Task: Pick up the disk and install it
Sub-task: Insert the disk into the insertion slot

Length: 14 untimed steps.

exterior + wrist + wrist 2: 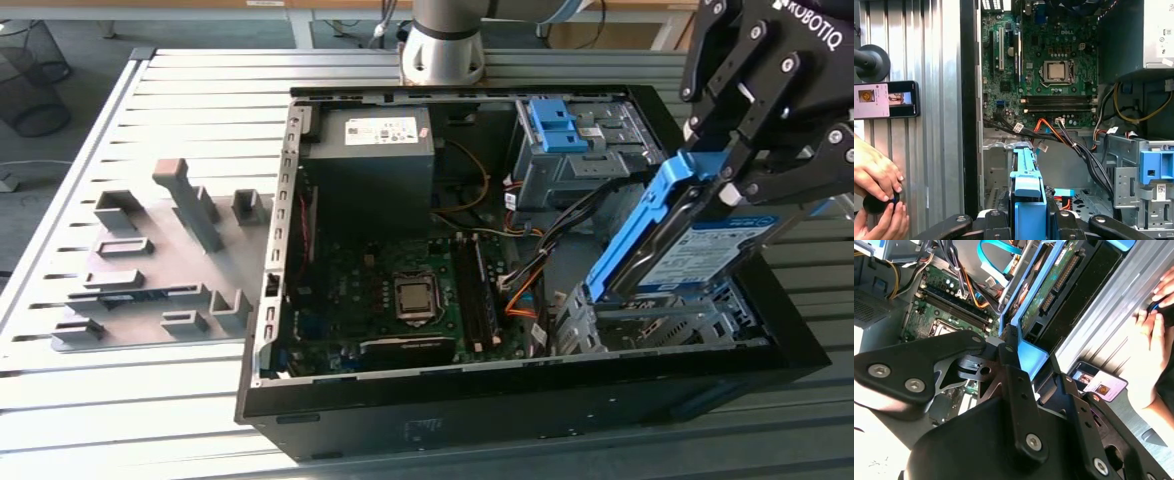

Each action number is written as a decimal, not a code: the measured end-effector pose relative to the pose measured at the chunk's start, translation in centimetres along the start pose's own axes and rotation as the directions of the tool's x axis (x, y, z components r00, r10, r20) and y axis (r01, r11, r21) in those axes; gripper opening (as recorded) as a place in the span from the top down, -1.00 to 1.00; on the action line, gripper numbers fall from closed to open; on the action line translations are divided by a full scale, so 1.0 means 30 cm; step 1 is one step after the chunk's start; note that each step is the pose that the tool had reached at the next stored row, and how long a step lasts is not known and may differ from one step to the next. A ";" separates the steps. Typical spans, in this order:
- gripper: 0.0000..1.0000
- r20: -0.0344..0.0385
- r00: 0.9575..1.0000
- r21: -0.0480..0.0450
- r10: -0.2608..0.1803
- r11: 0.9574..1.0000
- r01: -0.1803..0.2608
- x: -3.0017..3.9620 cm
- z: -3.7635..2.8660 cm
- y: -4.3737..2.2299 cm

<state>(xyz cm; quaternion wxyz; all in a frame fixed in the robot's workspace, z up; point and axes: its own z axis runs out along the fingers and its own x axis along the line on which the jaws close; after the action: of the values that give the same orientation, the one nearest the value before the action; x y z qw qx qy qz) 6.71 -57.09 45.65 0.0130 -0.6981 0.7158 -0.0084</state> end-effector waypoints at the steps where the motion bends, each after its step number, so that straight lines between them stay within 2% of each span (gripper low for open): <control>1: 0.27 0.000 1.000 0.000 0.000 1.000 0.000 -0.001 0.002 0.000; 14: 0.27 0.000 1.000 0.000 0.000 1.000 0.000 -0.004 0.026 -0.001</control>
<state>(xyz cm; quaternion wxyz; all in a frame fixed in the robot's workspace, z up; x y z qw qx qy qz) 6.76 -56.97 44.86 0.0130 -0.6980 0.7159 -0.0084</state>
